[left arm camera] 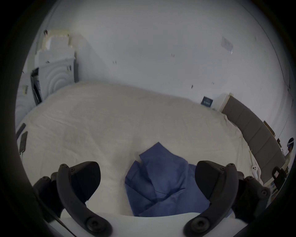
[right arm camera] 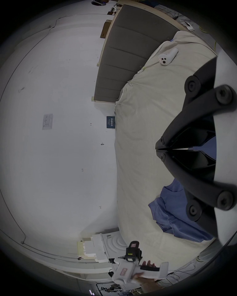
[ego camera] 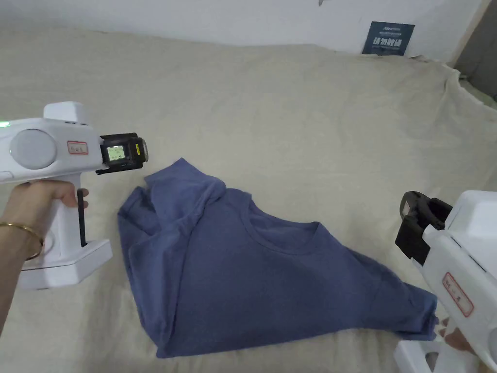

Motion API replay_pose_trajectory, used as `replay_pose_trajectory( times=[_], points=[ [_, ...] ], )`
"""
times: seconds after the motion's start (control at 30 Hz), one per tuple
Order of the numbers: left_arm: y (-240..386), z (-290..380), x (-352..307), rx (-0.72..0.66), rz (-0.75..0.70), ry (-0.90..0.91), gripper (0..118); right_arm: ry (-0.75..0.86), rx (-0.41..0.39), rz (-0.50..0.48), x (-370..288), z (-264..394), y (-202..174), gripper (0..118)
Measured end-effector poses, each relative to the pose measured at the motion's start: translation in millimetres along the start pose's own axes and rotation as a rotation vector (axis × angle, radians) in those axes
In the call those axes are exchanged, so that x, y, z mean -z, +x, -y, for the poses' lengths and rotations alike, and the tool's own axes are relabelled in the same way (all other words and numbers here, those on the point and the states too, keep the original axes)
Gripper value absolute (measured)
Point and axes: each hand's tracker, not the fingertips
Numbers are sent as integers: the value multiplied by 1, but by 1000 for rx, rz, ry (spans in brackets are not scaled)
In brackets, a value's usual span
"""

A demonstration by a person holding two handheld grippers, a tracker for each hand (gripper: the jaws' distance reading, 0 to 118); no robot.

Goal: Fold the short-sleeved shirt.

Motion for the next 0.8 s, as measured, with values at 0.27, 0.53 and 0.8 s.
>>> replay_pose_trajectory(
  times=[0.27,0.53,0.8],
  points=[
    [-13,4,99,6,-220,-316,118,-71,-7,38,25,7,6,0],
    [-18,20,146,61,-268,-395,108,-137,11,82,43,15,15,0],
    [-11,29,151,90,-235,-423,0,-166,-8,99,52,20,17,0]
  ],
)
